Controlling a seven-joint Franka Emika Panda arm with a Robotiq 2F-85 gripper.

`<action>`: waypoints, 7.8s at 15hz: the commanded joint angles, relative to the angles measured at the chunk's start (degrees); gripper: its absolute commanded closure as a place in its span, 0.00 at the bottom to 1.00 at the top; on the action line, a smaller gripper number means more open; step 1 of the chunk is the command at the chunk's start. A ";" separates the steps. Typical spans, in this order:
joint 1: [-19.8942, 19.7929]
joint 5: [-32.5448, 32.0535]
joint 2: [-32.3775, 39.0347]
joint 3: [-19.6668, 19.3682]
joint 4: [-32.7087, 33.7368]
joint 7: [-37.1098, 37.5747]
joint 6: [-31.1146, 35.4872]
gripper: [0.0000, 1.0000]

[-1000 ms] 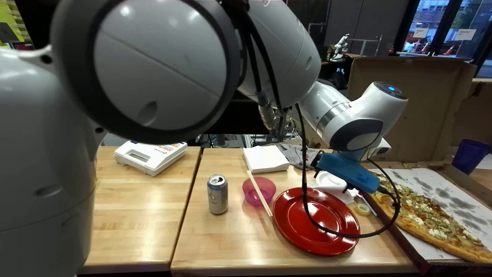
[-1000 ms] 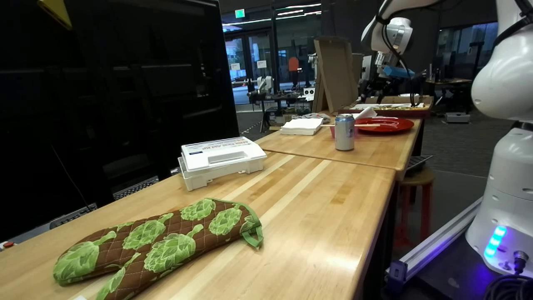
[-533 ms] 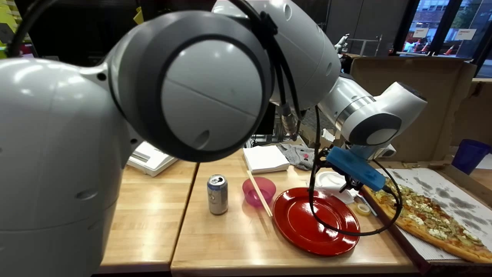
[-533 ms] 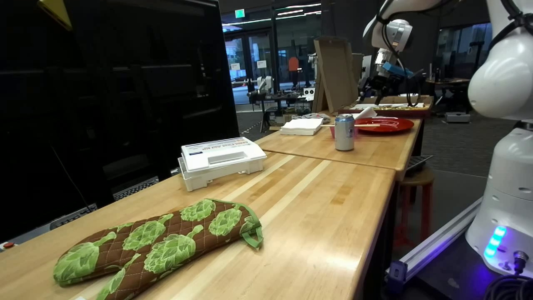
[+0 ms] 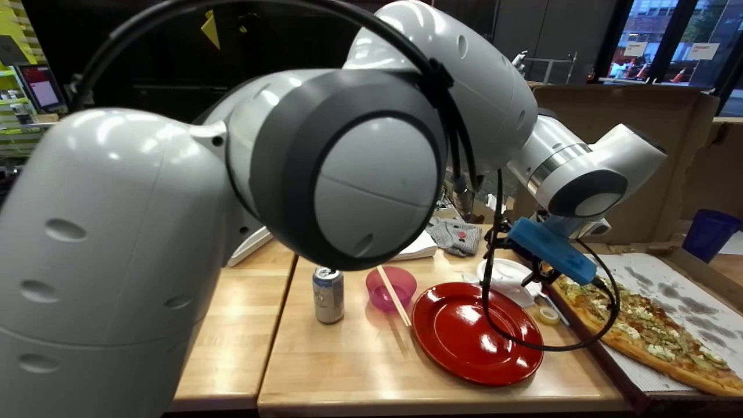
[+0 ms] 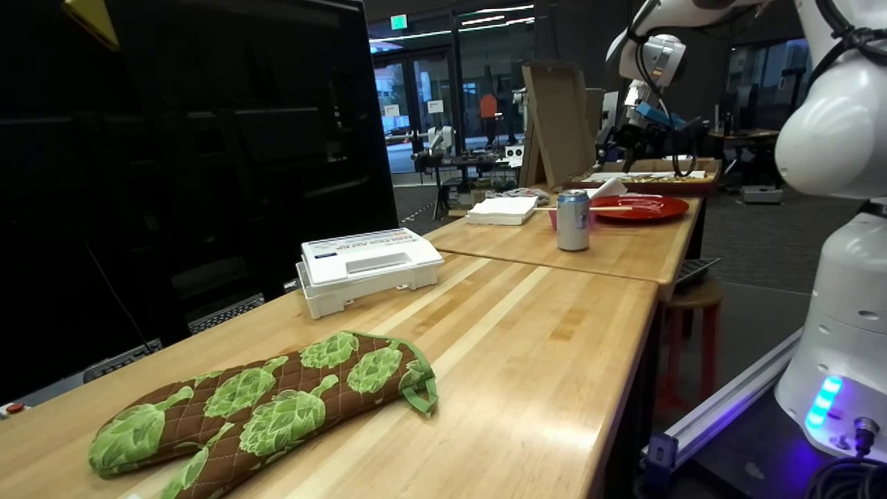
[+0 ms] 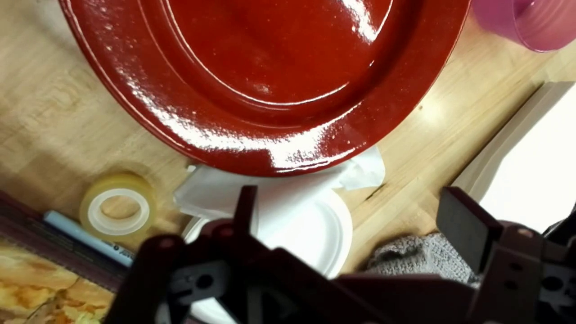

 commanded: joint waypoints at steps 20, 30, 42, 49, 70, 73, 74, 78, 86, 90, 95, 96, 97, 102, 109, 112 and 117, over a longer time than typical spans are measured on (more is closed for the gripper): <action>-8.43 1.59 15.70 7.25 25.65 5.38 -17.78 0.00; -8.57 1.93 19.01 6.20 30.96 7.18 -23.05 0.00; -3.83 -13.57 14.57 2.14 24.83 3.00 -20.63 0.00; 0.01 -22.04 8.14 1.52 14.61 -2.31 -5.02 0.00; 0.29 -29.40 5.68 1.46 3.72 -13.03 17.18 0.00; 0.16 -31.24 4.36 1.96 1.65 -16.93 21.14 0.00; 0.20 -31.70 3.95 2.15 1.13 -18.62 20.98 0.00; 1.60 -36.25 1.51 1.33 -1.19 -25.92 17.44 0.00; 3.60 -44.10 -3.11 0.80 -4.45 -44.42 16.22 0.00; 4.79 -44.78 -2.81 1.21 -4.20 -52.53 15.46 0.00; 6.48 -43.99 -2.48 1.50 -4.36 -58.65 14.84 0.00; 6.80 -43.93 -2.49 1.51 -4.50 -59.44 14.78 0.00; 7.07 -43.75 -2.49 1.58 -4.64 -60.10 14.76 0.00; 8.27 -43.19 -1.90 1.66 -5.59 -60.47 15.51 0.00; 9.41 -42.66 -0.72 1.46 -8.77 -53.24 22.33 0.00; 9.51 -42.77 -0.18 1.47 -9.53 -50.77 24.50 0.00; 9.39 -42.76 -0.15 1.63 -10.40 -48.55 26.71 0.48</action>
